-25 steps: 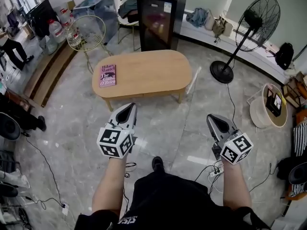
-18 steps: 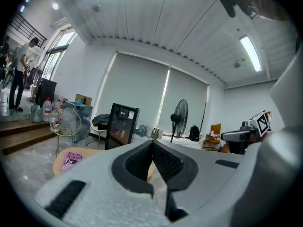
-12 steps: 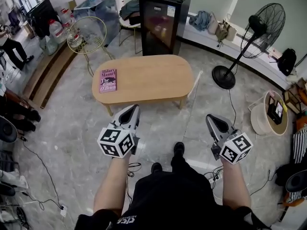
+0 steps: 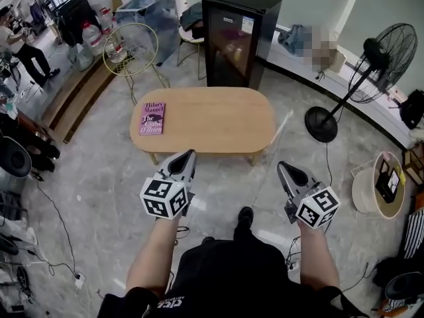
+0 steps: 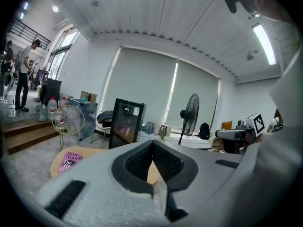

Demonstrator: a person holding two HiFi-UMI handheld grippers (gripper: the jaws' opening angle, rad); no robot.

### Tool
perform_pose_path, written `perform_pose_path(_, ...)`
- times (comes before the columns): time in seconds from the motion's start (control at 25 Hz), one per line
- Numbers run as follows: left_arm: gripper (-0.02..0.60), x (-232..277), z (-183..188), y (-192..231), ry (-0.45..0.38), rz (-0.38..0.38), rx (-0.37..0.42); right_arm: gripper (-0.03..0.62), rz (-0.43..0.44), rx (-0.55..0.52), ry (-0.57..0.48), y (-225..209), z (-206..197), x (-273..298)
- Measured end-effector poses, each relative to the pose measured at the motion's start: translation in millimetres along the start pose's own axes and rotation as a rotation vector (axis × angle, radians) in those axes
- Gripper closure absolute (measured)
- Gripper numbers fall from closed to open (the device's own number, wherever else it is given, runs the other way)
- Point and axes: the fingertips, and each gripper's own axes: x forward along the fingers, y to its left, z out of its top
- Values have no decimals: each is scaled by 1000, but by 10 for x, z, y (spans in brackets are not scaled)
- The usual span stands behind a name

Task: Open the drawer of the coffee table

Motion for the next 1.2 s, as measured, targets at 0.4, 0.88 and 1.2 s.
perform_pose_path(0.4, 572, 815, 156, -293, 35, 75, 7, 589, 86, 61, 1, -1060, 129, 234)
perform_pose_path(0.88, 572, 1060, -23, -40, 61, 90, 12, 588, 145, 84, 81, -1138, -39, 707)
perform_pose_path(1.2, 572, 1082, -66, 474, 51, 67, -15, 586, 81, 101, 94, -983, -23, 1207)
